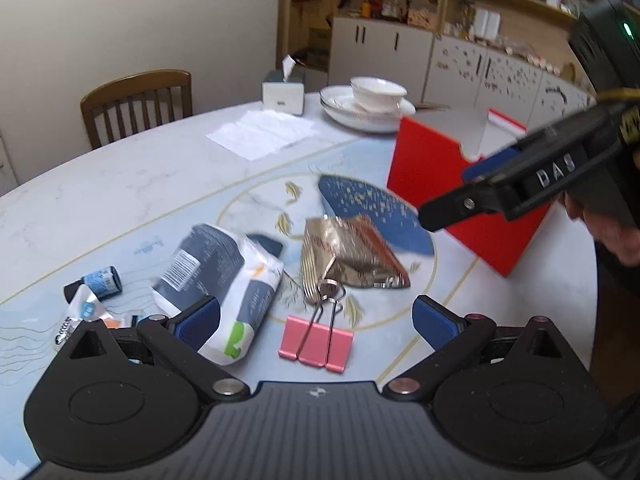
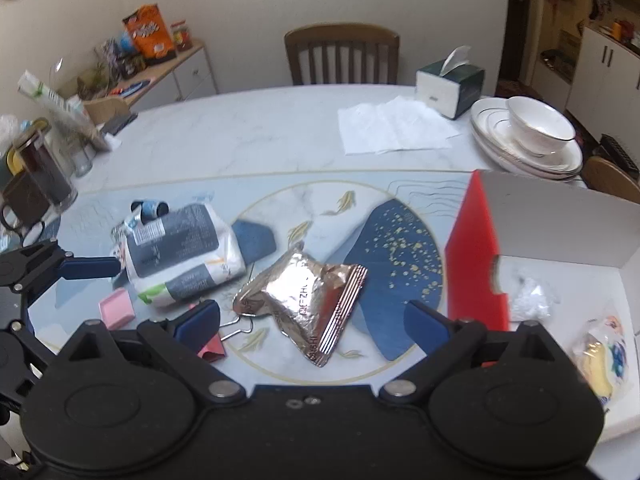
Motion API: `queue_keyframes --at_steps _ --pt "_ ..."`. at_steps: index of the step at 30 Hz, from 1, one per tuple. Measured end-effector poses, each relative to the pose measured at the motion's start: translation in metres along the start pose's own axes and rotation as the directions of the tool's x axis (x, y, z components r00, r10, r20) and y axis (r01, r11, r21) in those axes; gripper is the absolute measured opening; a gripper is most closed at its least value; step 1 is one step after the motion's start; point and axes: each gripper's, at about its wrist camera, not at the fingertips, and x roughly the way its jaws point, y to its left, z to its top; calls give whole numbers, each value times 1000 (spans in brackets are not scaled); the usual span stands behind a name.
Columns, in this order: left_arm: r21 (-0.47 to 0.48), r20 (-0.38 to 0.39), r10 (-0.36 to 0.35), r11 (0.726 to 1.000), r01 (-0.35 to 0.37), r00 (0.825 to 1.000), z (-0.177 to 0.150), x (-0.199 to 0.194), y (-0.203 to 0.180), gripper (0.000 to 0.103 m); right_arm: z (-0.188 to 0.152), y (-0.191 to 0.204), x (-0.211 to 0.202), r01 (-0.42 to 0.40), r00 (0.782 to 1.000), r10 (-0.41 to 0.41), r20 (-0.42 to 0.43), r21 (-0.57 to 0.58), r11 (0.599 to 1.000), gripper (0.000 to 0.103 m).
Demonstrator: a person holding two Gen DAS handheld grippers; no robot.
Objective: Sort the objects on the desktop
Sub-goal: 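Grasp the pink binder clip with the left tool while the right tool grasps the silver snack packet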
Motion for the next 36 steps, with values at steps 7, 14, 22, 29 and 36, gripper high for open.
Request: queue_keyframes --at_steps 7,14,22,29,36 --pt "58 -45 -22 998 25 999 -11 24 -5 102 1 5 25 9 999 -12 -43 -60 998 98" --pt "84 -83 -46 995 53 996 -13 41 -8 102 5 2 50 17 996 -25 -87 -88 996 98" --pt "106 -119 -63 991 76 991 -14 56 -13 98 15 4 67 13 996 -16 -89 -39 999 99" --pt "96 -153 -67 992 82 986 -18 64 -8 93 26 0 88 43 992 -34 -118 77 996 100" --pt "107 -158 -64 991 82 985 -21 68 -8 90 31 -2 109 100 984 -78 -161 138 985 100"
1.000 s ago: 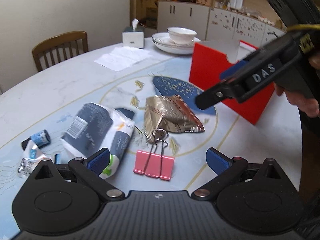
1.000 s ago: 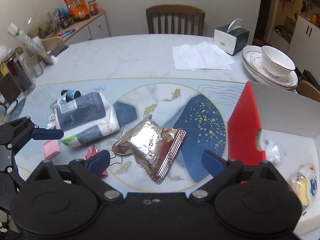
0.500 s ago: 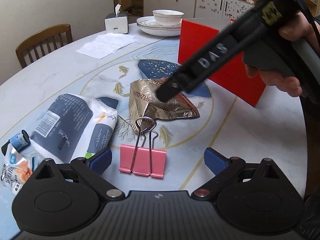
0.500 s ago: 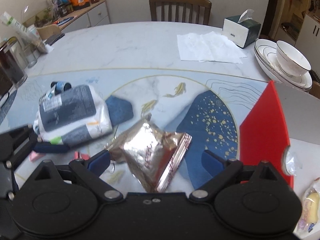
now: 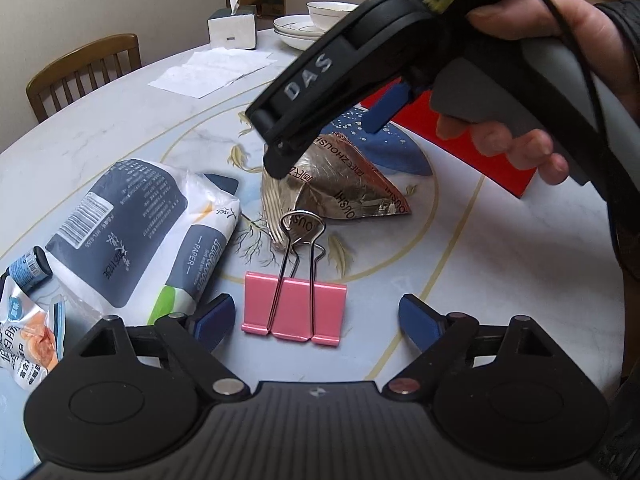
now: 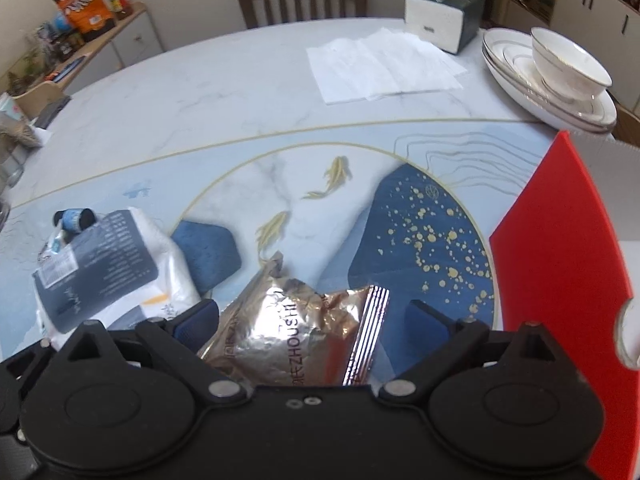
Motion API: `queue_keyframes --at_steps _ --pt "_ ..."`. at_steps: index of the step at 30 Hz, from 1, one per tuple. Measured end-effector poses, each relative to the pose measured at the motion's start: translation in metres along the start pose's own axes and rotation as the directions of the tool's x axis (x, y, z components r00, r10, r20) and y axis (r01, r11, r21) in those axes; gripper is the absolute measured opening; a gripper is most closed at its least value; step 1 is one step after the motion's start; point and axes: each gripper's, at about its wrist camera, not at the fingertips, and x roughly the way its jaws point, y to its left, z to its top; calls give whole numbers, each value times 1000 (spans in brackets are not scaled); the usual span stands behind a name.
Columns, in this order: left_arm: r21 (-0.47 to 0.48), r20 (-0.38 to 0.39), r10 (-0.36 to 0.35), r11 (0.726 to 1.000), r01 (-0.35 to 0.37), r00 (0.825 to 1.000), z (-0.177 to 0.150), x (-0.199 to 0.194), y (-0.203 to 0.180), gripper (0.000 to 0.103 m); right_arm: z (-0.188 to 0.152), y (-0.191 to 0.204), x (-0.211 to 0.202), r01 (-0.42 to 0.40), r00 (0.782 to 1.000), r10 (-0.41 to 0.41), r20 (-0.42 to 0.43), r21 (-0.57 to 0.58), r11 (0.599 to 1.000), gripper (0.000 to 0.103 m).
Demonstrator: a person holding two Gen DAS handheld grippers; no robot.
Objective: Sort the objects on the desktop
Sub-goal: 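Grasp the pink binder clip with the left tool while the right tool grasps the silver snack packet, then carry the binder clip and silver packet with both tools over the box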
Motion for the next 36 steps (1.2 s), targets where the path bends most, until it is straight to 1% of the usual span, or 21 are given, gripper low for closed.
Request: queue_keyframes --at_steps 2,6,9,16,18,20,21,22,23,24,28,29,32,36 --pt "1 3 1 1000 -1 1000 0 0 0 88 0 0 5 13 1000 -12 -19 17 1000 100" --pt "-13 2 -4 1000 4 1000 0 -1 2 87 -2 1 12 7 999 -5 -44 40 999 100" --pt "-19 4 -14 1000 14 1000 0 -2 2 84 -4 2 15 -3 998 7 -67 51 999 100" --pt "-6 6 -8 1000 8 1000 -1 -3 -2 78 -10 11 15 11 998 -12 -61 -18 1000 100" --pt "1 6 -1 1000 1 1000 -1 -4 -2 74 -13 13 14 20 998 -22 -57 -42 999 99" --pt "3 6 1 1000 -1 1000 -1 -4 -3 70 -15 13 12 20 998 -22 -51 -47 999 95" --pt "3 6 3 1000 -4 1000 -1 -4 -3 66 -16 14 11 18 999 -20 -48 -50 999 93" --pt "6 7 7 1000 -7 1000 -1 -5 -4 61 -16 14 9 15 999 -18 -46 -56 998 89" --pt "6 8 9 1000 -9 1000 -1 -5 -4 59 -17 14 8 13 999 -16 -44 -62 998 84" --pt "4 9 9 1000 -9 1000 -1 -6 -4 56 -18 14 6 9 999 -11 -40 -67 998 82" --pt "5 6 3 1000 -3 1000 -1 -7 -6 55 -20 11 -1 -17 999 15 -30 -66 998 62" --pt "5 5 4 1000 -4 1000 -2 -8 -8 55 -20 10 -2 -21 999 20 -31 -59 998 60" --pt "-5 0 10 1000 -10 1000 -2 -8 -9 54 -23 5 -7 -38 999 37 -23 -41 998 55" --pt "-30 -8 12 999 -12 1000 -1 -10 -9 54 -30 -1 -15 -45 999 44 -22 -24 999 53"
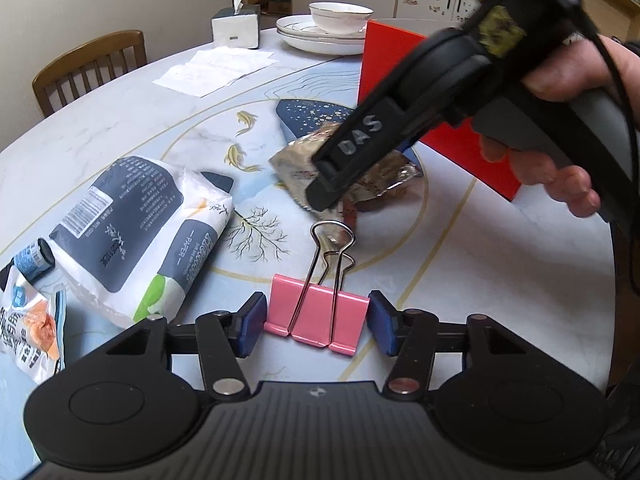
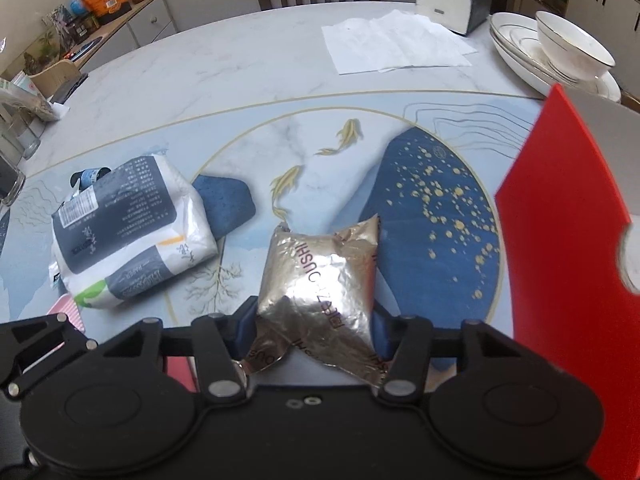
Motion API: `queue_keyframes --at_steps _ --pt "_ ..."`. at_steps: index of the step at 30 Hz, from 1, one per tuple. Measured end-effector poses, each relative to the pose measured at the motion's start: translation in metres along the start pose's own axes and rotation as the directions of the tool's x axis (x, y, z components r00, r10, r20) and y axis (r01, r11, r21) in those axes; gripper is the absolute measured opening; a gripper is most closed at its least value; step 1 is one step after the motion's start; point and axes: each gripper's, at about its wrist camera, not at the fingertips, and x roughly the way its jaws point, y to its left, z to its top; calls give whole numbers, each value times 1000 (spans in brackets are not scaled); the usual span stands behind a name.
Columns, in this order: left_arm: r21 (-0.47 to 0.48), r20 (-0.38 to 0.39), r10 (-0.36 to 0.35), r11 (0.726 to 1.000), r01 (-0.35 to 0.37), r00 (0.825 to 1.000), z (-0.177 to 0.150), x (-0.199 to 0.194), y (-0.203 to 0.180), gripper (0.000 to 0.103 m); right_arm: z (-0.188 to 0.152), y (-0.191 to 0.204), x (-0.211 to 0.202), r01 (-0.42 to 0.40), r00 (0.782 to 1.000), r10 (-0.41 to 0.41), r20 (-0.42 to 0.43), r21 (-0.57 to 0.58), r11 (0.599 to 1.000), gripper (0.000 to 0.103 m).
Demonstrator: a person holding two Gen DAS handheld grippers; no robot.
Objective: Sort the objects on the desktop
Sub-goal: 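Carry the binder clip and silver packet with both tools over the box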
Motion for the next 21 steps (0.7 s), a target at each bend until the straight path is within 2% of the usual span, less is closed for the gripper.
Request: queue_keyframes --at_steps 11,21 --pt "-59 34 23 998 -21 999 5 -18 -7 54 -14 -11 -39 -38 998 37 55 12 999 52" --pt "-95 93 25 995 -16 995 34 -44 -21 54 -18 -25 -90 -92 990 91 104 9 996 52"
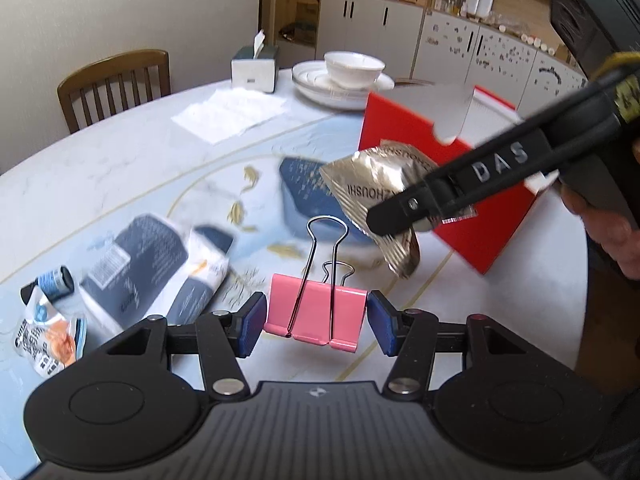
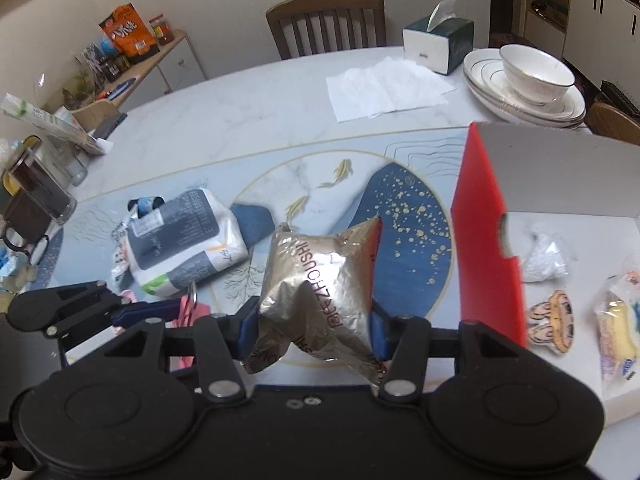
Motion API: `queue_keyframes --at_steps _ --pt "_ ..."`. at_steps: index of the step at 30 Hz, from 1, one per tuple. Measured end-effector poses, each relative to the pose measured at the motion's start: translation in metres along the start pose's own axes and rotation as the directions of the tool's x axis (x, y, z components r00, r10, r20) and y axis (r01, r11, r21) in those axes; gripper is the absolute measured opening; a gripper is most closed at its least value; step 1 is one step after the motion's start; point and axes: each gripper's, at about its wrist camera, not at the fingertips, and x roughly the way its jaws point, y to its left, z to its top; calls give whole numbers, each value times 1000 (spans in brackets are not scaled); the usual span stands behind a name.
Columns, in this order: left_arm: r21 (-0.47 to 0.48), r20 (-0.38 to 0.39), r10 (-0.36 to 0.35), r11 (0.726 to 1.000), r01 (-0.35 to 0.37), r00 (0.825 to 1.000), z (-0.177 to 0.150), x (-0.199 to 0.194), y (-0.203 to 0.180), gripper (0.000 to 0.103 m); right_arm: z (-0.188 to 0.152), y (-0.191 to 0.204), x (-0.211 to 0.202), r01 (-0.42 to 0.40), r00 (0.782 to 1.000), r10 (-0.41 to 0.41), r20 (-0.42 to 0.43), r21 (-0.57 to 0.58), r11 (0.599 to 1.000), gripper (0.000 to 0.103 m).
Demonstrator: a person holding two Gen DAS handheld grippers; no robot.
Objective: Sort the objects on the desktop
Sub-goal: 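Carry the binder clip and silver packet with both tools over the box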
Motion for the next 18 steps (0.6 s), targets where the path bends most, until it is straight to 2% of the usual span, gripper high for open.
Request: queue_keyframes --at_steps 7,18 --pt "6 45 -23 1000 23 999 23 -15 -17 54 1 -7 -38 1 998 2 59 -39 999 52" --pt "47 76 -62 997 59 995 59 -21 -54 54 -2 -54 -79 15 994 -19 103 36 999 52"
